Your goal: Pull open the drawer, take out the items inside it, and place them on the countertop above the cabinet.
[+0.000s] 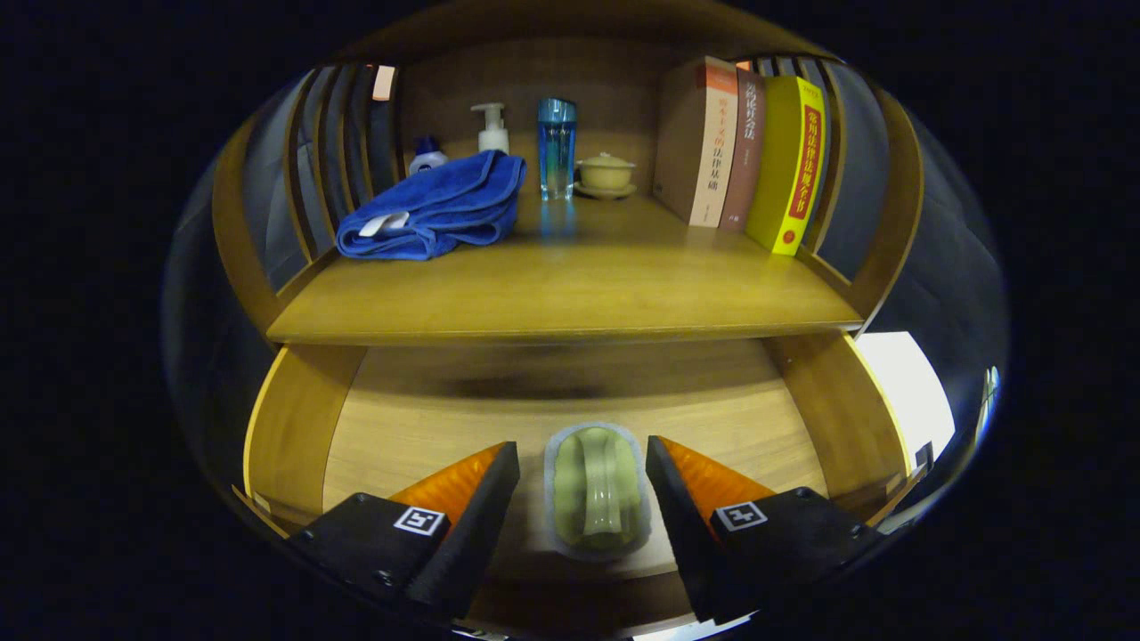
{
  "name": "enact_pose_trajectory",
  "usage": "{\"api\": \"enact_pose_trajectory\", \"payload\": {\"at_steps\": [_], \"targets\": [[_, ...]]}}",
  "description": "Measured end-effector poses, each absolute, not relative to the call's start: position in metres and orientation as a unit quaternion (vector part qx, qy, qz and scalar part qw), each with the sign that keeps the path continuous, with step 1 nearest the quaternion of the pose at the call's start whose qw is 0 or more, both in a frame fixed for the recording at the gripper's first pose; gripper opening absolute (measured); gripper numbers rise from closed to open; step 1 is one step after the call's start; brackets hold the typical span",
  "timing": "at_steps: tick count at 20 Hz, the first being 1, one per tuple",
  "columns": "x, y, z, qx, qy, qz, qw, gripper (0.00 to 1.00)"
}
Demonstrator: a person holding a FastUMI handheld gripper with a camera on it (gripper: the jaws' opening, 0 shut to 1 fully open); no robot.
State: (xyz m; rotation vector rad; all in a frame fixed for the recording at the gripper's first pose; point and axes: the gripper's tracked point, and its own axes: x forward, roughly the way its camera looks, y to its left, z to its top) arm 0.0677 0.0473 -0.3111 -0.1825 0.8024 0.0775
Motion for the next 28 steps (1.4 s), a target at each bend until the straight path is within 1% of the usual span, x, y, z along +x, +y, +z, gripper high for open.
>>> {"api": "enact_pose_trajectory", "payload": {"at_steps": [3,4,8,10,11,24,28], "targets": [[0.065,0.041,-0.330,-0.067,0.423,0.024,0.903,0.76],[0.065,0.040,-0.335,-0.065,0.431,0.024,0.900,0.75],[0.063,0.035,-0.336,-0.050,0.438,0.018,0.898,0.30],[0.061,0.032,-0.326,-0.053,0.436,0.019,0.898,0.29],[0.060,0.034,-0.321,-0.050,0.434,0.022,0.899,0.27],[0.053,0.065,-0.200,-0.005,0.381,0.078,0.921,0.27],[0.067,0.061,-0.171,-0.017,0.364,0.078,0.928,0.27]]}}
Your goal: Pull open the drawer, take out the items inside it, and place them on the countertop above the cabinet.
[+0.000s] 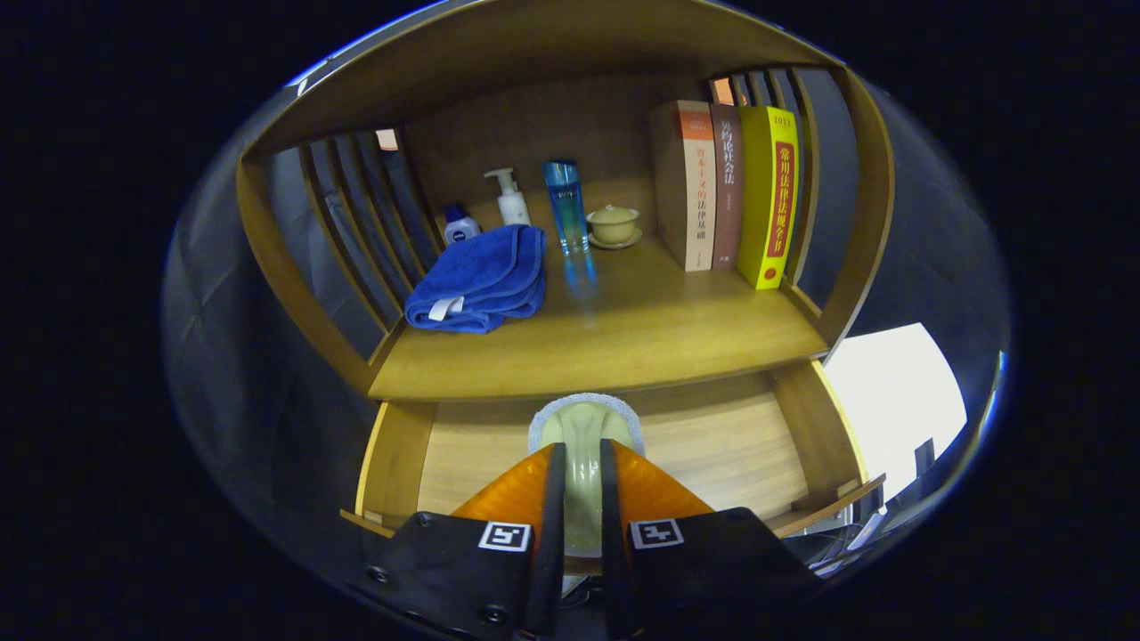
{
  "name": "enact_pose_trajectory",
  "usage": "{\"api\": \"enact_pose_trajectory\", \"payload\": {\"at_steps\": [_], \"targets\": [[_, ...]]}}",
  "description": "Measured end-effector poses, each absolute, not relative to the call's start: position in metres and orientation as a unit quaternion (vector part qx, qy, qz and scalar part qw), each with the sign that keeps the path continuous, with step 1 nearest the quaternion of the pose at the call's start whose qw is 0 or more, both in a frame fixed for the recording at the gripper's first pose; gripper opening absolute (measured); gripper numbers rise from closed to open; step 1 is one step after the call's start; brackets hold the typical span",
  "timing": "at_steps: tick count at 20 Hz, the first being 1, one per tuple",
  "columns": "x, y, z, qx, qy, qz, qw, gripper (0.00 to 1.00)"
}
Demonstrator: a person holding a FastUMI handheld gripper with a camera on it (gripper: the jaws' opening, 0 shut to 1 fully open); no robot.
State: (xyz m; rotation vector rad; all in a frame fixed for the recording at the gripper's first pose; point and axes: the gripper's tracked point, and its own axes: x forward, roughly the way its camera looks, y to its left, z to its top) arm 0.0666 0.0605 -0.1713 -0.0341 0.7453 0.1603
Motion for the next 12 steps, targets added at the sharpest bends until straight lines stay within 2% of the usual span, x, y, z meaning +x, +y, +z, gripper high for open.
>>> {"api": "enact_pose_trajectory", "payload": {"at_steps": [12], "targets": [[0.155,0.085,-0.155,-0.037,0.341,0.075,0.936,0.27]]}}
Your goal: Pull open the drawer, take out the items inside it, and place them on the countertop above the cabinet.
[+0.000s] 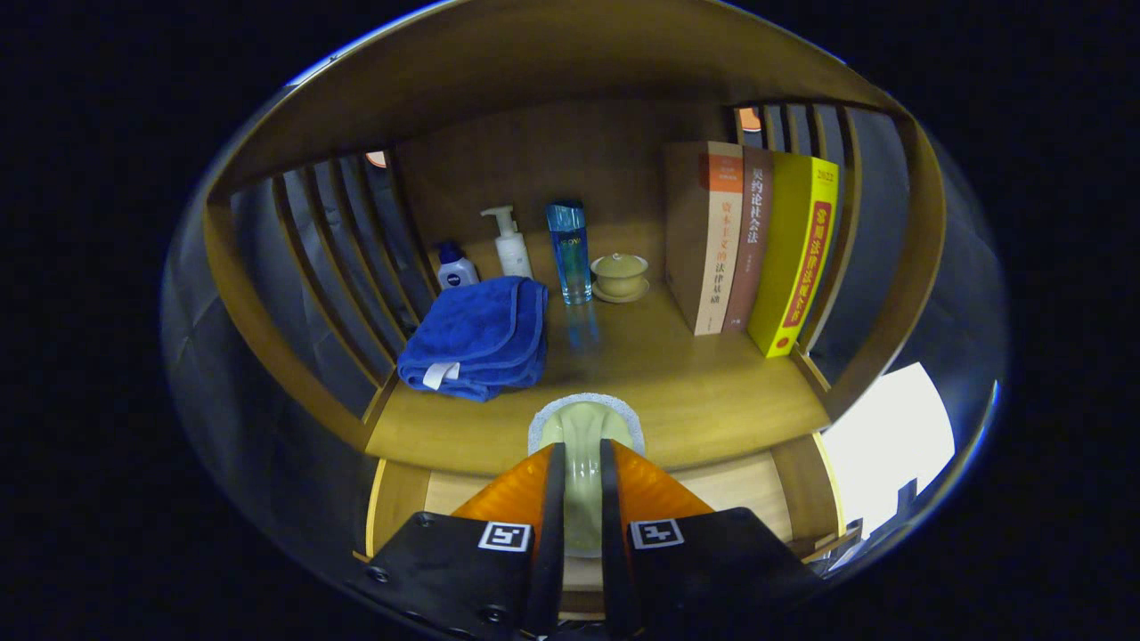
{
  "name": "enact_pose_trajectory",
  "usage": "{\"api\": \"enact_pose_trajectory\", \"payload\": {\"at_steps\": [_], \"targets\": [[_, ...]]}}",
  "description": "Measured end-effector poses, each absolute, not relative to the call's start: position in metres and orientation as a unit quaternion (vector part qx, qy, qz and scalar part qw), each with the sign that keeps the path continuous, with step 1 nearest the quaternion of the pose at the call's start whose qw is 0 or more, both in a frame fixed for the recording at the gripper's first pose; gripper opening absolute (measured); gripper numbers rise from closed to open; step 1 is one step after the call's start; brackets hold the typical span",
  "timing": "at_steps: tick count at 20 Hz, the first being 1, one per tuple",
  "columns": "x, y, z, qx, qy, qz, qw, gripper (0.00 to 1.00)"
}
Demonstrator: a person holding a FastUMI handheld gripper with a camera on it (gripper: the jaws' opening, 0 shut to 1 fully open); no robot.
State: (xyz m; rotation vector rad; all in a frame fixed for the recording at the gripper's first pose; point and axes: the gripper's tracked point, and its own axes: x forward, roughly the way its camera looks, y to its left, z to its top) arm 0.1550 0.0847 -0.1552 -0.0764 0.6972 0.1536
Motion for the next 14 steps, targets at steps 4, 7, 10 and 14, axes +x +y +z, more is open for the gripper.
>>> {"api": "enact_pose_trajectory", "payload": {"at_steps": [4,7,10,14], "targets": [[0.198,0.093,-0.163,-0.036,0.336,0.061,0.939,0.27],[0.231,0.088,-0.166,-0.066,0.324,0.053,0.942,0.27],[0.247,0.088,-0.180,-0.072,0.333,0.047,0.939,0.27],[0.260,0.084,-0.197,-0.068,0.340,0.042,0.937,0.27]]}}
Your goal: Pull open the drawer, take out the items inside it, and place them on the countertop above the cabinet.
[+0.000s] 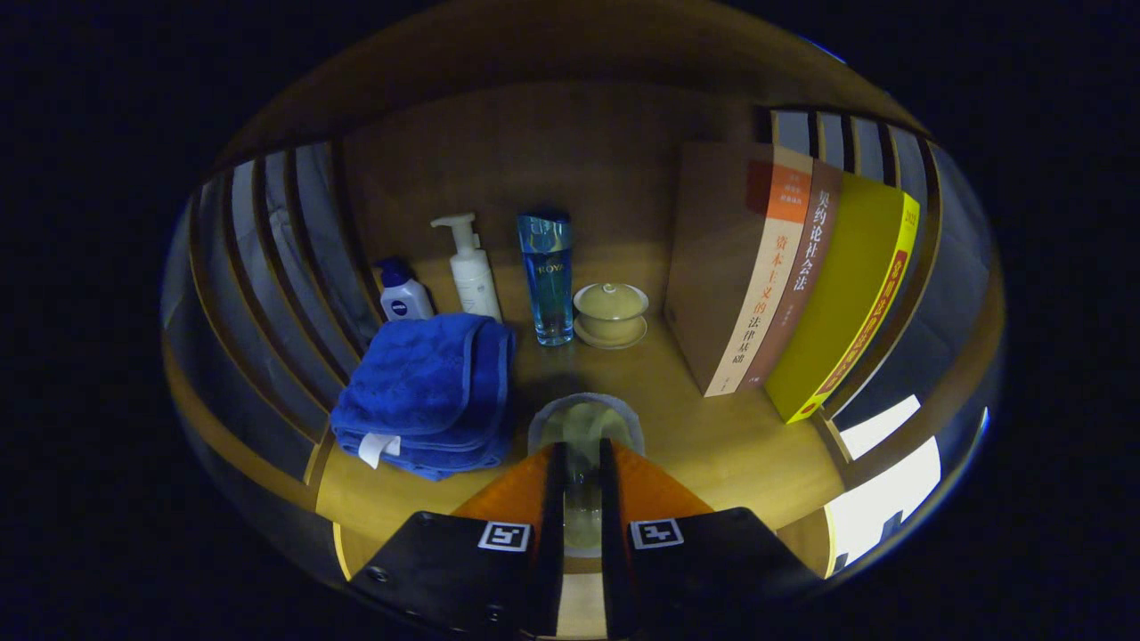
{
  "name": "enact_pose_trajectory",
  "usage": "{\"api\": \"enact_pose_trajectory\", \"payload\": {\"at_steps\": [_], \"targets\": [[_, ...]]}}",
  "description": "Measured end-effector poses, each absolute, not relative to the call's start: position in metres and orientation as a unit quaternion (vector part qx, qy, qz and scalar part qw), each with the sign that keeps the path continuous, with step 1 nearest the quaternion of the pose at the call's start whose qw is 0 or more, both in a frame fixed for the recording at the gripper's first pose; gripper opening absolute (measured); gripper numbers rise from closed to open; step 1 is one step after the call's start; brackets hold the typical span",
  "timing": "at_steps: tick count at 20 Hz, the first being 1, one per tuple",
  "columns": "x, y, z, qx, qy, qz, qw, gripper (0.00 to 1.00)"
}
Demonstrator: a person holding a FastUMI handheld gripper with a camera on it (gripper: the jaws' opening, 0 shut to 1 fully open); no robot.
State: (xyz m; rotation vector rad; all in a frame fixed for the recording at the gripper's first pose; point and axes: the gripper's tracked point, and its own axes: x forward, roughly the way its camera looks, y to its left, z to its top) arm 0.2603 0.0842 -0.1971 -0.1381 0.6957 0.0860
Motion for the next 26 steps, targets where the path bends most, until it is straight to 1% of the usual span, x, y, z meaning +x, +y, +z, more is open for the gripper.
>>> {"api": "enact_pose_trajectory", "payload": {"at_steps": [1,5,10,11,13,21,26], "targets": [[0.263,0.083,-0.198,-0.069,0.336,0.040,0.938,0.27],[0.269,0.088,-0.188,-0.065,0.308,0.046,0.948,0.33],[0.249,0.088,-0.158,-0.079,0.252,0.056,0.963,0.93],[0.239,0.088,-0.148,-0.078,0.237,0.057,0.967,0.97],[0.219,0.089,-0.134,-0.070,0.211,0.061,0.973,0.98],[0.121,0.075,-0.087,-0.091,0.122,0.067,0.986,0.98],[0.052,0.069,-0.086,-0.083,0.105,0.079,0.988,0.97]]}}
